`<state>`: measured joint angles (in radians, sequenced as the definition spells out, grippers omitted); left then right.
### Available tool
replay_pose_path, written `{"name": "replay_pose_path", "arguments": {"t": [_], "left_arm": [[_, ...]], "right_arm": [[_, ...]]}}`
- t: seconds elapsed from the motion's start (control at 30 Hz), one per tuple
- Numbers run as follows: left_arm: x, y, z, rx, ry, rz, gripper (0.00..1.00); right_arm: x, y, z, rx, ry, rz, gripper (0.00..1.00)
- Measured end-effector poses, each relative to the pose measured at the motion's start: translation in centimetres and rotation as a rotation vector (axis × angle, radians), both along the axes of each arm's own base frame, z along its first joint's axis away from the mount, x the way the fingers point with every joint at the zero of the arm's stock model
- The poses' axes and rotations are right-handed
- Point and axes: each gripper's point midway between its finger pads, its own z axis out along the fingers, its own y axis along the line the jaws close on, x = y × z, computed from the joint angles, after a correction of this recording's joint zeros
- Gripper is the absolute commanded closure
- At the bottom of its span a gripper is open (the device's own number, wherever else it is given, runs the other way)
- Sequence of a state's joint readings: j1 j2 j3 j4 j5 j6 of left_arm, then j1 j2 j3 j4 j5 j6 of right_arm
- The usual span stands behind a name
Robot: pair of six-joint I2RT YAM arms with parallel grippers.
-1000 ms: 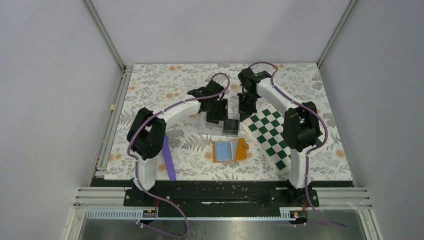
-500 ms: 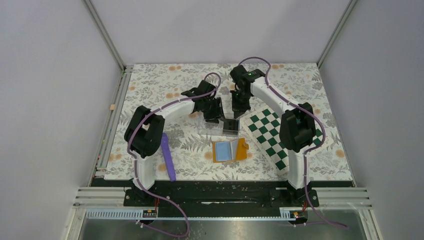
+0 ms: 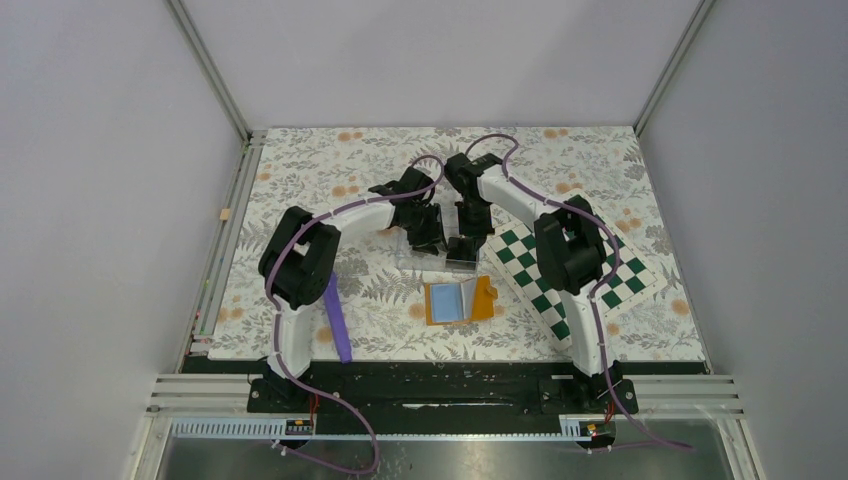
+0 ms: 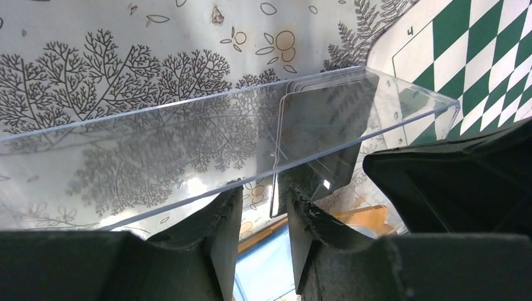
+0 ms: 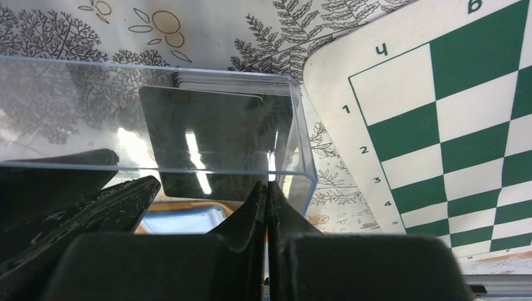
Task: Put the credit cards into the card holder
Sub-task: Pick up the credit card from the storage box.
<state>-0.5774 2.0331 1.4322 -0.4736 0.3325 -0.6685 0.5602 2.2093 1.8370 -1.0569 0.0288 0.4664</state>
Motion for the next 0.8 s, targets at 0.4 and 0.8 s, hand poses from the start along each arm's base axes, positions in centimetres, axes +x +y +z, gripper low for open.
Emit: {"name": "replay_pose_path", "arguments": {"t": [0.4,0.8], "left_arm": [[-0.3,-0.6,-0.6,-0.002,0.023,-0.006,0.77],[-0.5,-1.2,-0.7,-0.026,0.042,-0.016,0.93]], "right_arm": [[-0.3,-0.1,-1.7,-0.028,0.038,-0.043,1.00],[-0.4,0.8,-1.6,0.023,0.052,-0.048,1.00]]}}
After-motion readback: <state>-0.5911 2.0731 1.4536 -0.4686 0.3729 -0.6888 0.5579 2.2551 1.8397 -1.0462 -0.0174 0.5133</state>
